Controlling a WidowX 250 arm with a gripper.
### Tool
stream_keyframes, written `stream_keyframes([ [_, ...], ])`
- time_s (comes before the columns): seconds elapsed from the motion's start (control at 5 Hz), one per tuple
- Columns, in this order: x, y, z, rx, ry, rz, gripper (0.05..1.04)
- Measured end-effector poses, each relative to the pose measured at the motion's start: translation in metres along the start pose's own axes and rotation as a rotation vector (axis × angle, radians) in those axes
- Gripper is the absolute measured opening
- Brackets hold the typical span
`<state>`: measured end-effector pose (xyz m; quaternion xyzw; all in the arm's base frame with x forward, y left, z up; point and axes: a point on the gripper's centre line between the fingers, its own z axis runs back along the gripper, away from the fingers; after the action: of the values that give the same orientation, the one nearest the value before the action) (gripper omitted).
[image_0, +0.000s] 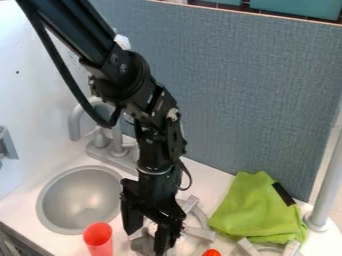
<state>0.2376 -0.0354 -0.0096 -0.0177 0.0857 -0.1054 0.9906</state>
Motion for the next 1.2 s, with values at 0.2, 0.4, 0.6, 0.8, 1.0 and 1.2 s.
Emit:
stream_keyframes([
  [0.2,-0.002,0.000,-0.006,-0.002,0.025,0.002,1.001],
  [0.4,0.002,0.004,-0.005,0.020,0.005,0.031,1.001],
  [0.6,0.015,0.019,-0.006,0.034,-0.035,0.094,1.001],
  [0.8,0.023,0.030,-0.017,0.008,-0.014,0.125,1.001],
  [1.0,0.035,0.037,-0.027,0.030,0.006,0.160,1.001],
  [1.2,0.045,0.038,-0.037,0.022,0.023,0.178,1.001],
])
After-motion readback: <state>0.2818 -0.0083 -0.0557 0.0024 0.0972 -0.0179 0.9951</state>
